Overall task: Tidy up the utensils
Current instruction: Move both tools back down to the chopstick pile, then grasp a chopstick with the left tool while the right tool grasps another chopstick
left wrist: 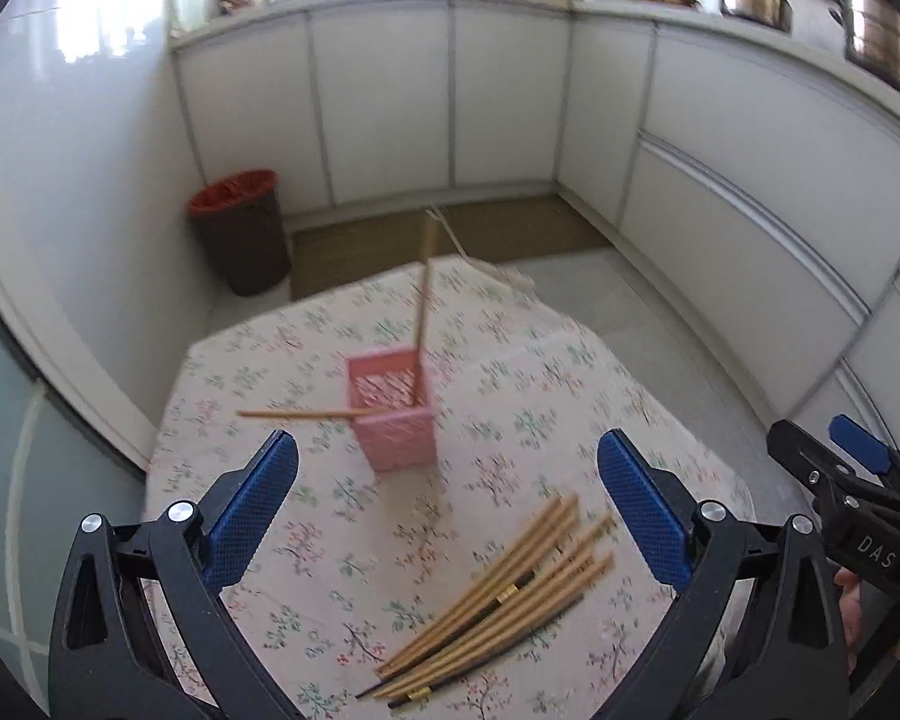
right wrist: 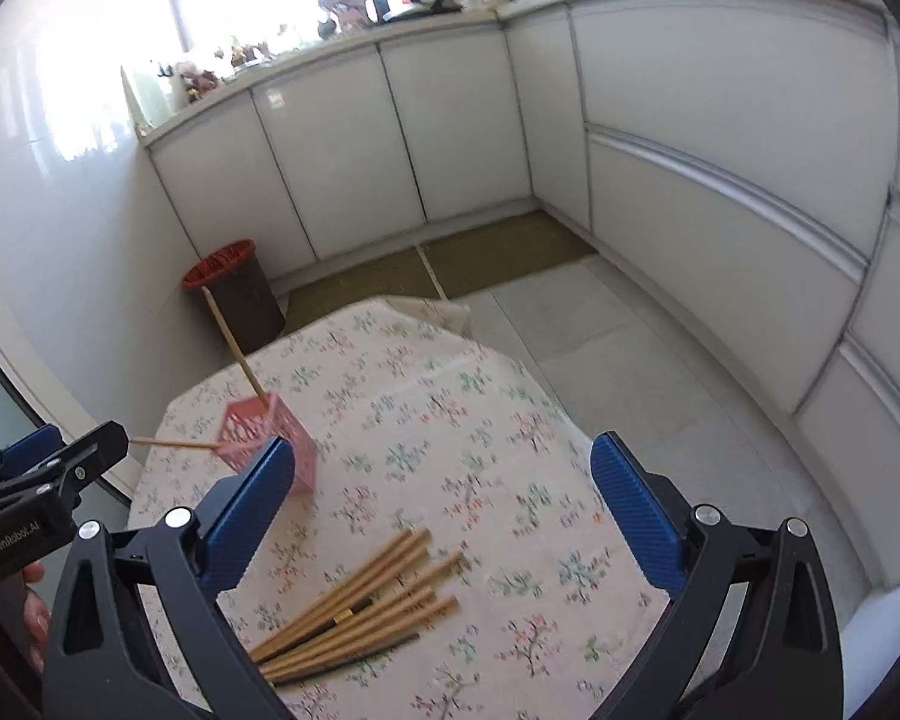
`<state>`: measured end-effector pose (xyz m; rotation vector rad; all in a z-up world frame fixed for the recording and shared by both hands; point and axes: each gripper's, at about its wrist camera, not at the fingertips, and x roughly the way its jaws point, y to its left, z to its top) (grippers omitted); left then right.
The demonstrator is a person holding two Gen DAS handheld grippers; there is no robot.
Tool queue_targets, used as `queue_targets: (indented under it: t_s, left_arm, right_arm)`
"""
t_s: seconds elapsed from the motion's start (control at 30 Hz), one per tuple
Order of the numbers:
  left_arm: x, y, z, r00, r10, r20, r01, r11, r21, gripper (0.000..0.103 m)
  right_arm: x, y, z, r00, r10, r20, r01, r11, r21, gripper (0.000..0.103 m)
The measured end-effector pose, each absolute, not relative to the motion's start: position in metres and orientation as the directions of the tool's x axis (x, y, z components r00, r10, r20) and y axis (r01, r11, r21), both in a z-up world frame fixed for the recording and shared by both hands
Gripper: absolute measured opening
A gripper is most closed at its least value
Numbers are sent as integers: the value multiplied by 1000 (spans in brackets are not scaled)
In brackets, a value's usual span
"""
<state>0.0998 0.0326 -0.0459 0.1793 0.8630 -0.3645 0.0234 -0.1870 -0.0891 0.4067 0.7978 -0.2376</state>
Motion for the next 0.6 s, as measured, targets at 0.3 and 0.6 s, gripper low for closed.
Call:
queue_targets:
  t_s: [0.3, 0.6]
  left_arm:
    - [148, -44, -173, 273, -83, -959, 523, 849, 75, 94]
    - [187, -42, -236, 84, -36, -996, 463, 886, 8, 44]
  right_arm:
    - [9, -229, -193, 426, 171, -888, 504, 770, 390, 96]
    - [17, -232, -215, 381, 234, -895, 509, 755, 414, 96]
